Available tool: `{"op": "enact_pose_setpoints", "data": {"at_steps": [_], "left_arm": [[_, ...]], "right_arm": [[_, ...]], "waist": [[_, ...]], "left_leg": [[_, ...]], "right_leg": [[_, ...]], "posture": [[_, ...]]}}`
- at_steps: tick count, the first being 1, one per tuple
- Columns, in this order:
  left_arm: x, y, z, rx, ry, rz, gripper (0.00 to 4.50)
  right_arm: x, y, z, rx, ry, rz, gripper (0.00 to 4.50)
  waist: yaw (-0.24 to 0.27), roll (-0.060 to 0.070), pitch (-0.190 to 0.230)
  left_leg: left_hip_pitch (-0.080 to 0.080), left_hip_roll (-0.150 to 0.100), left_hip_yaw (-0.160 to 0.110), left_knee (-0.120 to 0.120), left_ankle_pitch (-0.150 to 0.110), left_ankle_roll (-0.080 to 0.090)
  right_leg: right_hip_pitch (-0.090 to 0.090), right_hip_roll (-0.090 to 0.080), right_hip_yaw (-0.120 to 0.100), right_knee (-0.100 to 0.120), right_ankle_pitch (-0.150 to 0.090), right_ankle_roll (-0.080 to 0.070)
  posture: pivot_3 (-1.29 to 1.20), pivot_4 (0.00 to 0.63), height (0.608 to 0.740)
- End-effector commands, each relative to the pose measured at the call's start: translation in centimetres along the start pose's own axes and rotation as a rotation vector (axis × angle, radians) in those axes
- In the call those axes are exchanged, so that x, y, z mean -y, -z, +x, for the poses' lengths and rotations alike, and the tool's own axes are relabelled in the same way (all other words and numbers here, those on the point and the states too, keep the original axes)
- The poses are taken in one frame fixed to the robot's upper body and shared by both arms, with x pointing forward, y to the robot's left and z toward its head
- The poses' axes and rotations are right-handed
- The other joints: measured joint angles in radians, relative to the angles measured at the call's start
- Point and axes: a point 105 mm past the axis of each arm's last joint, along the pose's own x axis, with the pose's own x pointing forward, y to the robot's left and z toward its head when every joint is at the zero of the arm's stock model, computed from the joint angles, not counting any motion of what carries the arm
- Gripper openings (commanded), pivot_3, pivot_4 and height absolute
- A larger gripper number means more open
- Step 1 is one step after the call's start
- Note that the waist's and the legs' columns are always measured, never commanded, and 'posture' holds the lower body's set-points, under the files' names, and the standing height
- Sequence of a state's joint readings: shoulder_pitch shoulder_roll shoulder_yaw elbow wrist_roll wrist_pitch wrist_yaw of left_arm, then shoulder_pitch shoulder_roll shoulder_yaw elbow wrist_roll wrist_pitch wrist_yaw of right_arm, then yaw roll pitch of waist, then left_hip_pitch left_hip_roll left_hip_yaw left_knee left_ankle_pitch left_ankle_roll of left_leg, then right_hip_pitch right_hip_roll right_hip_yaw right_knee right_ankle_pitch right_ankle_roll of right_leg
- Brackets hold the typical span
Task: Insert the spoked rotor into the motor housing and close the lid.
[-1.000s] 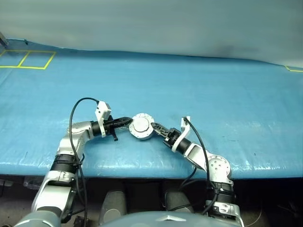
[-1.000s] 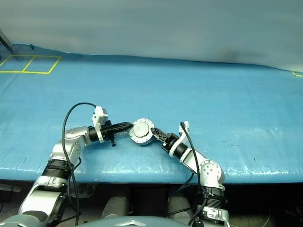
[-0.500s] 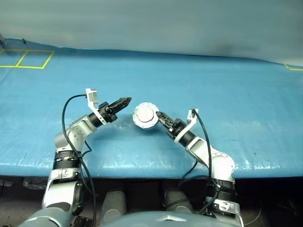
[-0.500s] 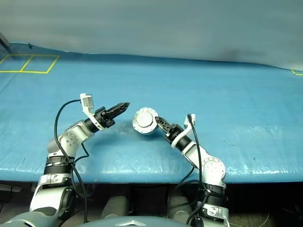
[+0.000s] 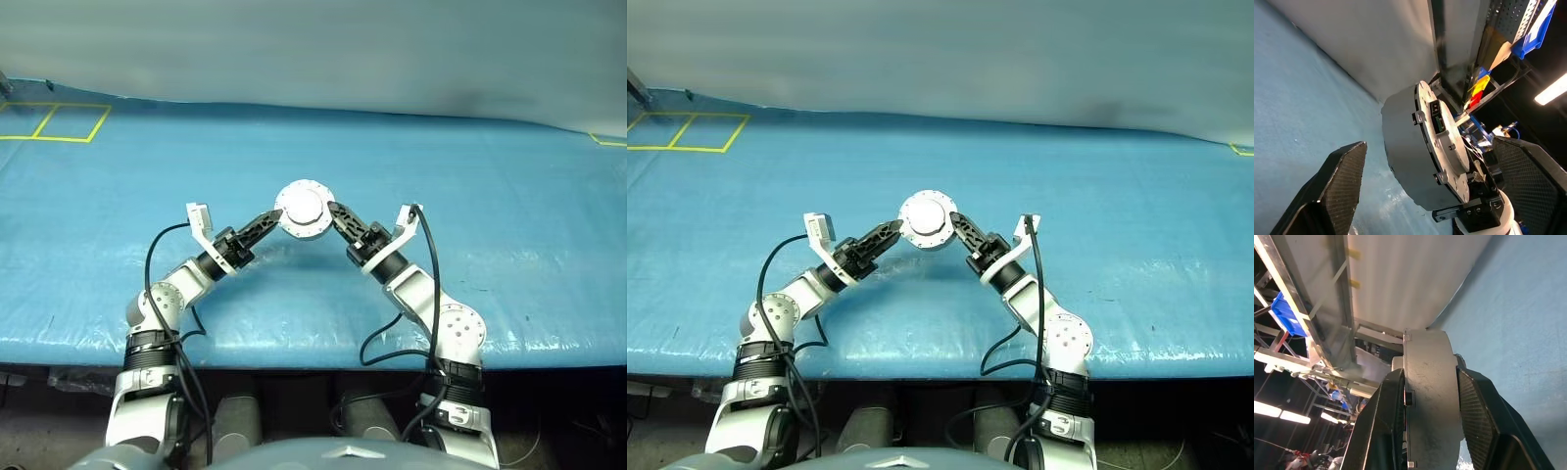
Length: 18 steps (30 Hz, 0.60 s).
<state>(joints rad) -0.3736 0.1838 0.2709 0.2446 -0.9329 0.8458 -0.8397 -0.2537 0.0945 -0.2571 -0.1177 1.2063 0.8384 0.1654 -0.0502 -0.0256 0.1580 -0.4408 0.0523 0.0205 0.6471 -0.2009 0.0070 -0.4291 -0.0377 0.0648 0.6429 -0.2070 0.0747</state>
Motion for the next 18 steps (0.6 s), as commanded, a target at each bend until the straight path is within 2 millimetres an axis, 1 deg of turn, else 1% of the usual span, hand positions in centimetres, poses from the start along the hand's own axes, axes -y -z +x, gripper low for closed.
{"op": "enact_pose_setpoints", "data": {"at_steps": [1,7,10,12,15,17,18], "left_arm": [[1.4,-0.3,0.6,0.020,0.072,-0.032,4.46],[1.9,0.0,1.7,0.037,0.124,-0.105,4.46],[1.9,0.3,2.2,0.042,0.133,-0.103,4.46],[1.7,-0.2,2.4,0.105,0.127,-0.079,4.46],[1.8,-0.3,2.4,0.141,0.158,-0.107,3.84],[2.0,-0.1,2.2,0.135,0.184,-0.117,3.23],[2.0,0.0,2.1,0.129,0.188,-0.115,2.82]], "right_arm": [[-4.4,0.0,0.8,0.017,-0.183,-0.015,1.28],[-5.4,0.9,0.8,-0.025,-0.223,-0.036,1.28],[-5.7,1.3,0.8,-0.041,-0.232,-0.041,1.28],[-5.7,1.5,0.9,-0.051,-0.231,-0.044,1.28],[-5.5,1.6,0.9,-0.053,-0.223,-0.047,1.28],[-5.3,1.5,0.9,-0.049,-0.215,-0.047,1.28],[-5.3,1.4,0.9,-0.045,-0.212,-0.045,1.28]], "waist": [[0.000,0.000,0.000],[-0.001,0.000,0.000],[-0.001,0.000,0.000],[0.000,0.000,0.000],[0.001,0.000,0.000],[0.000,0.000,0.000],[-0.001,0.000,0.000]], "left_leg": [[0.000,0.000,0.000,0.000,0.000,0.000],[0.000,0.000,0.000,0.000,0.000,0.000],[0.000,0.000,0.000,0.000,0.000,0.000],[0.000,0.000,0.000,0.000,0.000,0.000],[0.000,0.000,0.000,0.000,0.000,0.000],[0.000,0.000,0.000,0.000,0.000,0.000],[-0.001,0.000,0.000,0.000,0.000,0.000]], "right_leg": [[0.000,0.000,0.000,0.000,0.000,0.000],[0.000,0.000,0.000,0.000,0.000,0.000],[0.000,0.000,0.000,0.000,0.000,0.000],[0.000,0.000,0.000,0.000,0.000,-0.001],[0.000,0.000,0.000,-0.001,0.001,-0.001],[0.000,0.000,0.000,-0.001,0.001,-0.001],[0.000,0.000,0.000,-0.001,0.001,-0.001]], "posture": [[0.00,0.150,0.740],[0.00,0.150,0.740],[0.00,0.150,0.740],[0.00,0.150,0.740],[0.00,0.150,0.740],[0.00,0.150,0.740],[0.00,0.150,0.740]]}}
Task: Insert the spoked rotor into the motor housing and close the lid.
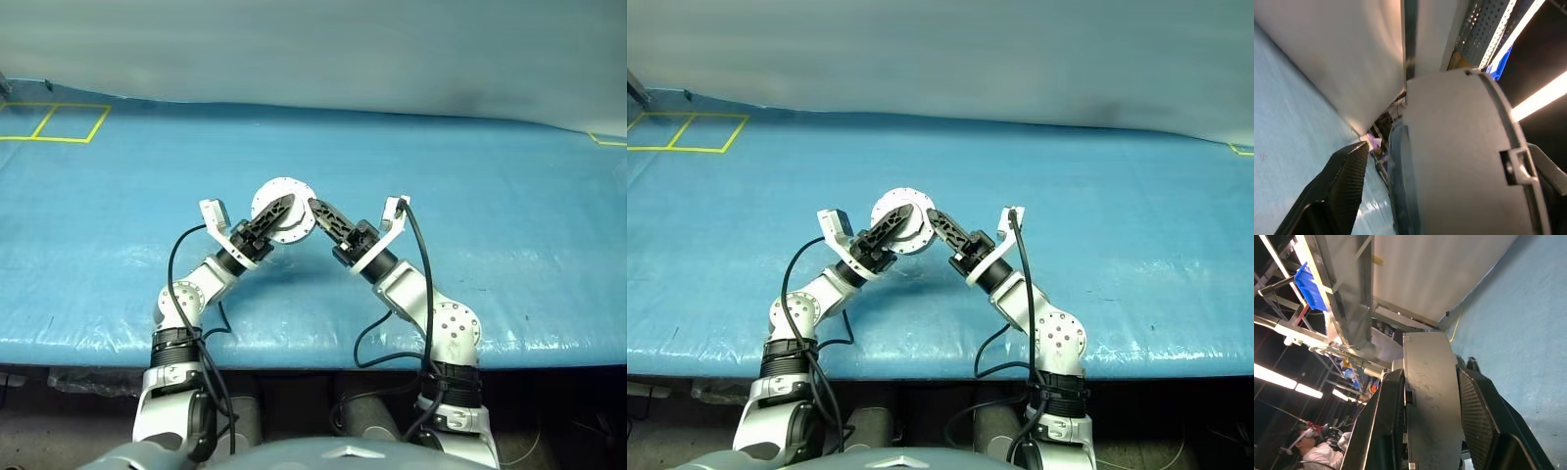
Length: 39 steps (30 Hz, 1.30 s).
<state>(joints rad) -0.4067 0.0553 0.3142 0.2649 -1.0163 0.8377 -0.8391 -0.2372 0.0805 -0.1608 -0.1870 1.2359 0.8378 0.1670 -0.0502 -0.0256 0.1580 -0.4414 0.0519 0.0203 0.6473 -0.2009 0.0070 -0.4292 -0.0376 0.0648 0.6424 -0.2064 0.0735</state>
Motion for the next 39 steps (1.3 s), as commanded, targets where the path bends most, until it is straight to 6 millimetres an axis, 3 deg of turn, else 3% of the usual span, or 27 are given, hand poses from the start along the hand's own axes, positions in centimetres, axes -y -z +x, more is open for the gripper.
{"op": "enact_pose_setpoints", "data": {"at_steps": [1,12,20,29,39], "left_arm": [[0.4,-0.1,-0.2,0.004,0.039,-0.004,2.56],[0.1,0.3,-0.6,-0.003,0.003,-0.042,2.54],[-0.6,-0.5,-1.4,0.050,-0.061,0.004,2.54],[-1.1,-4.3,-3.0,0.238,-0.179,0.120,2.54],[-3.7,-10.3,-5.9,0.468,-0.515,0.331,2.54]], "right_arm": [[-3.0,-0.6,0.5,0.034,-0.131,-0.015,1.28],[-2.6,-0.5,0.6,0.028,-0.126,-0.019,1.28],[-0.7,-0.8,0.7,0.035,0.018,-0.184,3.87],[0.8,-0.8,0.3,0.029,0.090,-0.281,3.87],[1.6,0.4,-0.3,-0.052,0.108,-0.392,3.87]], "waist": [[-0.003,0.000,0.000],[-0.003,0.000,0.000],[-0.004,0.000,0.000],[-0.003,0.000,0.000],[0.008,-0.001,0.000]], "left_leg": [[0.000,0.000,0.000,0.000,0.000,0.000],[0.000,0.000,0.000,0.000,0.000,0.000],[0.000,0.000,0.000,0.000,0.000,0.000],[0.000,0.000,0.000,0.000,0.000,0.000],[0.000,0.000,0.000,0.001,0.000,0.000]], "right_leg": [[0.000,0.000,0.000,0.000,0.000,0.000],[0.000,0.000,0.000,0.000,0.000,0.000],[0.000,0.000,0.000,0.000,0.000,0.000],[0.000,0.000,0.000,0.000,0.000,0.000],[0.000,0.000,0.000,0.000,0.000,0.000]], "posture": [[0.00,0.150,0.740],[0.00,0.150,0.740],[0.00,0.150,0.740],[0.00,0.150,0.740],[0.00,0.150,0.740]]}}
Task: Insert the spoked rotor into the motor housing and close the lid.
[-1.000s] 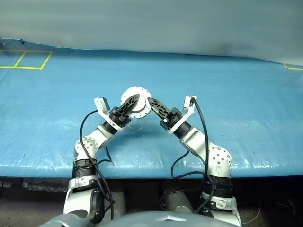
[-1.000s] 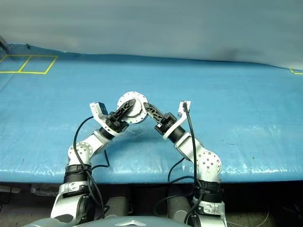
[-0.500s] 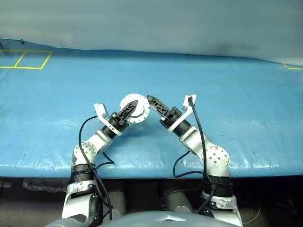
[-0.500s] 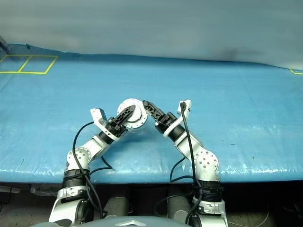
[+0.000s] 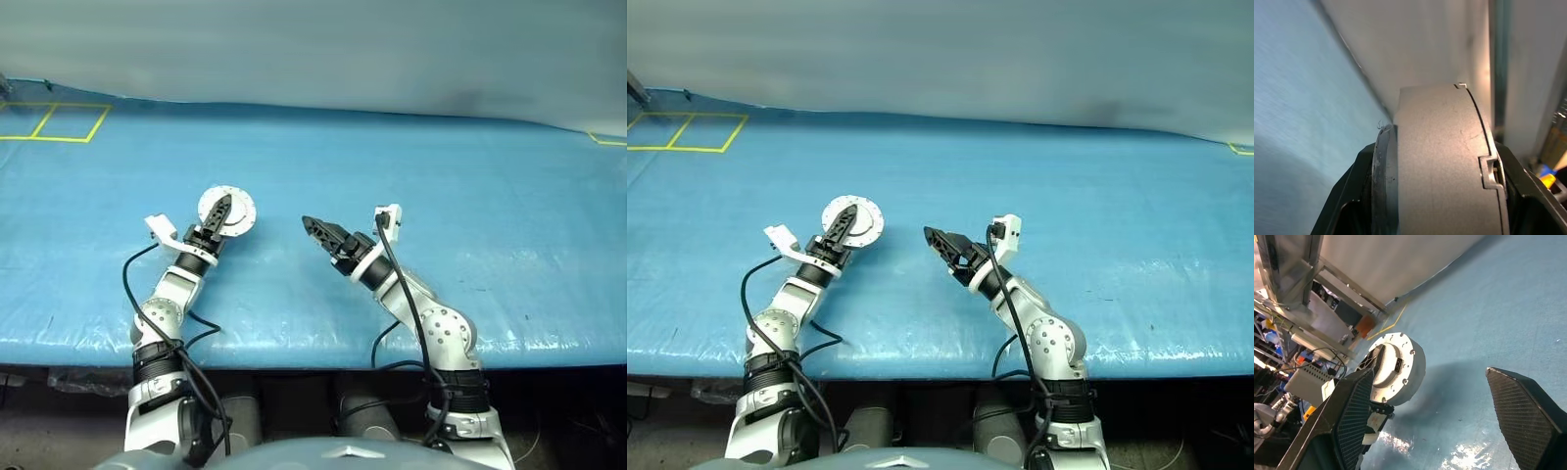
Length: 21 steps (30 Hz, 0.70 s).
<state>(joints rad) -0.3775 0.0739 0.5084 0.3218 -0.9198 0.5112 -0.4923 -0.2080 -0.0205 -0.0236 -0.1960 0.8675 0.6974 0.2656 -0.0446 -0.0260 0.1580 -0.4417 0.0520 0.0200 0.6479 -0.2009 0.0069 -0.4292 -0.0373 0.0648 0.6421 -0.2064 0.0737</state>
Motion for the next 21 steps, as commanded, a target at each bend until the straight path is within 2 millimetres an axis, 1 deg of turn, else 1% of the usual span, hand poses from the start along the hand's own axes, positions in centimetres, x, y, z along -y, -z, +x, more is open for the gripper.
{"op": "enact_pose_setpoints", "data": {"at_steps": [1,6,9,11,14,18,20,21], "left_arm": [[0.9,-3.5,1.8,0.119,-0.014,0.088,2.54],[-0.9,-5.8,3.4,0.184,-0.160,0.150,2.54],[-1.6,-6.0,4.1,0.174,-0.204,0.187,2.54],[-2.4,-5.7,4.3,0.150,-0.252,0.202,2.54],[-3.2,-5.4,4.2,0.119,-0.297,0.216,2.54],[-3.7,-5.4,3.8,0.114,-0.318,0.214,2.54],[-4.0,-5.2,3.3,0.101,-0.327,0.229,3.22],[-4.2,-5.4,3.0,0.107,-0.339,0.239,3.48]], "right_arm": [[-1.2,-0.6,0.0,0.030,-0.051,-0.042,3.87],[-1.0,-0.4,0.2,0.024,-0.044,-0.081,3.87],[-1.2,-0.5,0.2,0.030,-0.050,-0.089,3.87],[-1.2,-0.5,0.1,0.034,-0.050,-0.094,3.87],[-1.2,-0.5,0.0,0.038,-0.046,-0.102,3.87],[-1.2,-0.6,0.0,0.040,-0.044,-0.107,3.87],[-1.2,-0.5,0.0,0.040,-0.045,-0.107,3.91],[-1.3,-0.5,0.0,0.039,-0.046,-0.106,3.91]], "waist": [[0.005,0.000,0.000],[0.010,-0.001,0.000],[0.010,-0.001,0.000],[0.010,-0.001,0.000],[0.010,-0.001,0.000],[0.008,-0.001,0.000],[0.008,-0.001,0.000],[0.007,-0.001,0.000]], "left_leg": [[0.000,0.000,0.000,0.000,0.000,0.000],[-0.001,0.000,0.000,0.001,0.000,0.000],[-0.002,-0.001,0.000,0.001,0.000,0.000],[-0.002,-0.001,0.000,0.000,0.000,0.000],[-0.003,-0.001,0.000,0.000,0.000,-0.001],[-0.002,0.000,0.000,0.001,0.000,-0.001],[-0.001,0.000,0.000,0.001,0.000,-0.001],[-0.001,0.000,0.000,0.001,0.000,-0.001]], "right_leg": [[0.000,0.000,0.000,0.000,0.000,0.000],[0.000,0.000,0.000,0.000,0.001,0.002],[0.000,0.000,0.000,-0.002,0.002,0.003],[0.000,0.000,0.000,-0.002,0.005,0.005],[0.000,0.000,0.000,-0.003,0.005,0.004],[0.000,0.000,0.000,-0.002,0.005,0.004],[0.000,0.000,0.000,-0.001,0.005,0.004],[0.000,0.000,0.000,-0.001,0.005,0.004]], "posture": [[0.00,0.150,0.740],[0.00,0.150,0.740],[0.00,0.150,0.740],[0.00,0.150,0.740],[0.00,0.150,0.740],[0.00,0.150,0.740],[0.00,0.150,0.740],[0.00,0.150,0.740]]}}
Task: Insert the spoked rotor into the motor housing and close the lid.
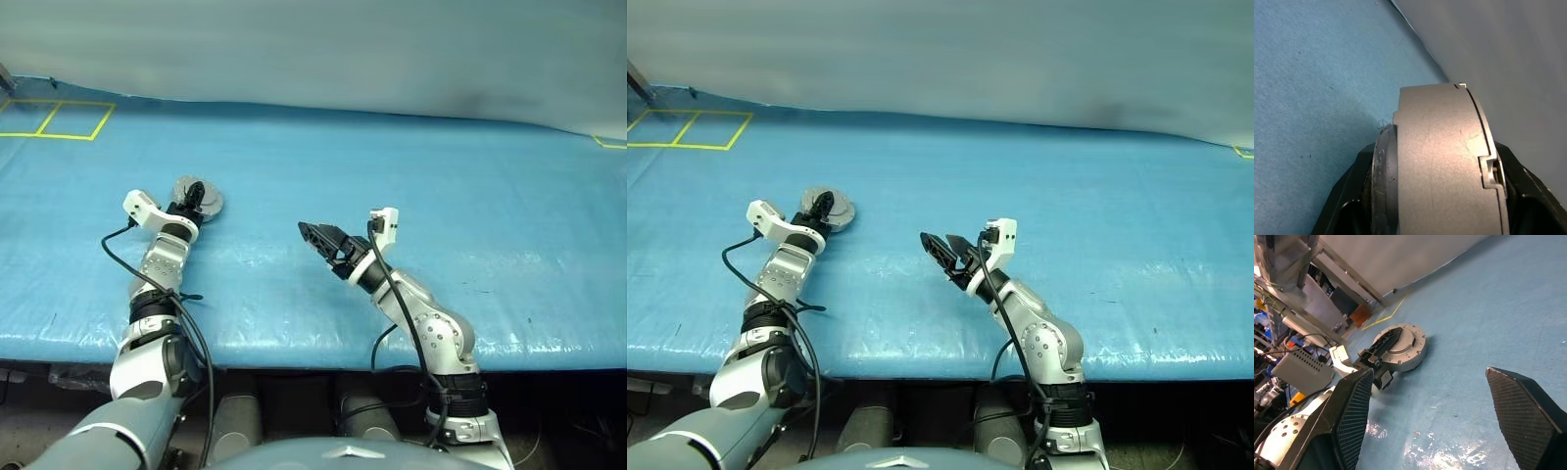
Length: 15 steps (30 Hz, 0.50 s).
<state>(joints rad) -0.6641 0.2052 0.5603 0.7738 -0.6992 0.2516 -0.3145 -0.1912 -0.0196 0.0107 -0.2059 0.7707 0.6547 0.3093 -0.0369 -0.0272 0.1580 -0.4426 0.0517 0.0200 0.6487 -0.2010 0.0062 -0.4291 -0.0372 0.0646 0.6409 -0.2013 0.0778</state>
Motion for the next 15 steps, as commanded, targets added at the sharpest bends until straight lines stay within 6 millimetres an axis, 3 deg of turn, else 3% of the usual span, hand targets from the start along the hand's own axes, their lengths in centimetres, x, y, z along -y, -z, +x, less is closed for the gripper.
{"op": "enact_pose_setpoints", "data": {"at_steps": [1,3,4,10,15], "left_arm": [[-0.4,-1.3,-0.5,0.041,-0.018,0.055,3.81],[-1.1,-2.7,-1.0,0.108,-0.067,0.063,4.43],[-1.4,-3.3,-1.3,0.138,-0.087,0.075,4.49],[-2.7,-7.2,-3.2,0.280,-0.176,0.206,4.49],[-2.3,-9.0,-3.8,0.341,-0.170,0.297,4.49]], "right_arm": [[-1.1,-1.1,0.0,0.046,-0.045,-0.025,3.91],[-1.2,-1.0,0.1,0.043,-0.046,-0.026,3.91],[-1.1,-1.0,0.1,0.042,-0.046,-0.026,3.91],[-0.9,-1.0,0.2,0.034,-0.040,-0.035,3.91],[-0.9,-1.2,0.2,0.039,-0.038,-0.054,3.91]], "waist": [[-0.001,0.000,0.000],[-0.003,0.000,0.000],[-0.006,0.000,0.000],[-0.012,0.000,0.000],[0.002,0.000,-0.001]], "left_leg": [[0.000,0.000,0.000,0.000,0.000,0.000],[0.001,0.000,0.000,0.000,0.000,0.000],[0.002,0.000,0.001,0.000,0.000,0.000],[0.003,0.001,0.001,-0.001,0.000,0.000],[0.003,0.001,0.002,-0.001,0.000,0.000]], "right_leg": [[0.000,0.000,0.000,0.000,0.000,0.000],[0.001,0.000,0.000,0.000,0.000,0.000],[0.001,0.000,0.001,0.001,0.000,0.000],[0.001,0.001,0.001,0.002,0.000,-0.001],[0.001,0.001,0.001,0.001,0.000,-0.001]], "posture": [[0.00,0.150,0.740],[0.00,0.150,0.740],[0.00,0.150,0.740],[0.00,0.150,0.740],[0.00,0.150,0.740]]}}
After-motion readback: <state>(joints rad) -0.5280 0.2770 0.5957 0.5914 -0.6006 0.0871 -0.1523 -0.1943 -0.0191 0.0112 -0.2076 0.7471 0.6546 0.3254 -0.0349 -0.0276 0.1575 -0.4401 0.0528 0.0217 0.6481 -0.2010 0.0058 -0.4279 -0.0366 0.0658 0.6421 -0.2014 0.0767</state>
